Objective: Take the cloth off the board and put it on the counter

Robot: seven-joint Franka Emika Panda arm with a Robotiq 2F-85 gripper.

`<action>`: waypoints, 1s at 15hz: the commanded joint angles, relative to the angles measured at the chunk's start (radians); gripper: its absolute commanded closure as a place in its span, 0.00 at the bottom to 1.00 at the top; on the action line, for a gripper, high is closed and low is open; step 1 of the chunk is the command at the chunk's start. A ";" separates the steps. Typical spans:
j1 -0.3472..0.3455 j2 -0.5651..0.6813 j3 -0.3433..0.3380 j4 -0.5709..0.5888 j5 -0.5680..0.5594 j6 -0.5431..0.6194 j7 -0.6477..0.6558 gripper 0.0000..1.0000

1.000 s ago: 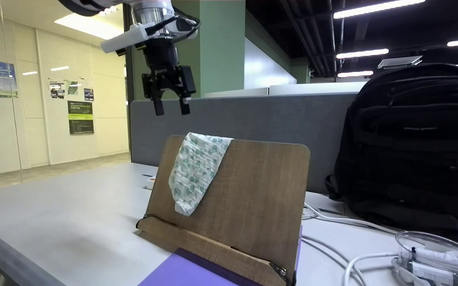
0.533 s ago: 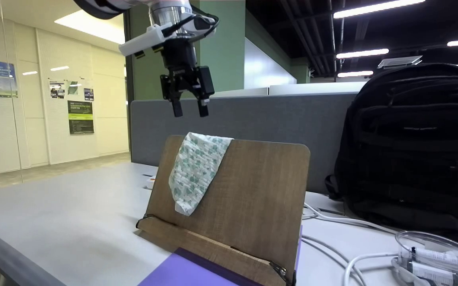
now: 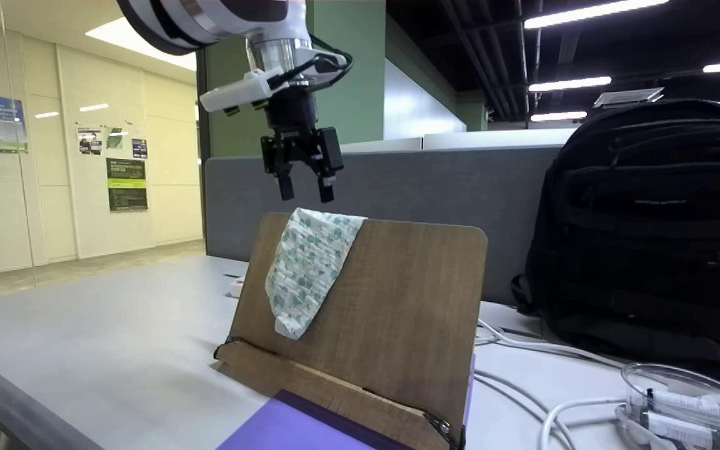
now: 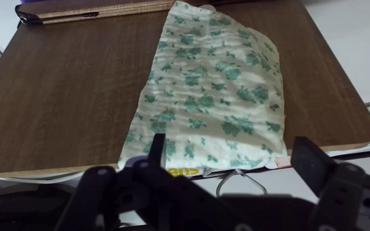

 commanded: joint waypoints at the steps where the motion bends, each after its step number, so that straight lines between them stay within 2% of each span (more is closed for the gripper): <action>1: 0.022 0.062 -0.001 0.056 -0.002 0.006 0.025 0.00; 3: 0.031 0.083 -0.002 0.072 -0.002 0.009 0.025 0.00; 4: 0.036 0.092 -0.003 0.081 0.002 0.011 0.021 0.10; 5: 0.039 0.100 -0.003 0.087 -0.001 0.014 0.025 0.26; 15: 0.080 0.111 0.002 0.107 0.039 0.015 -0.031 0.95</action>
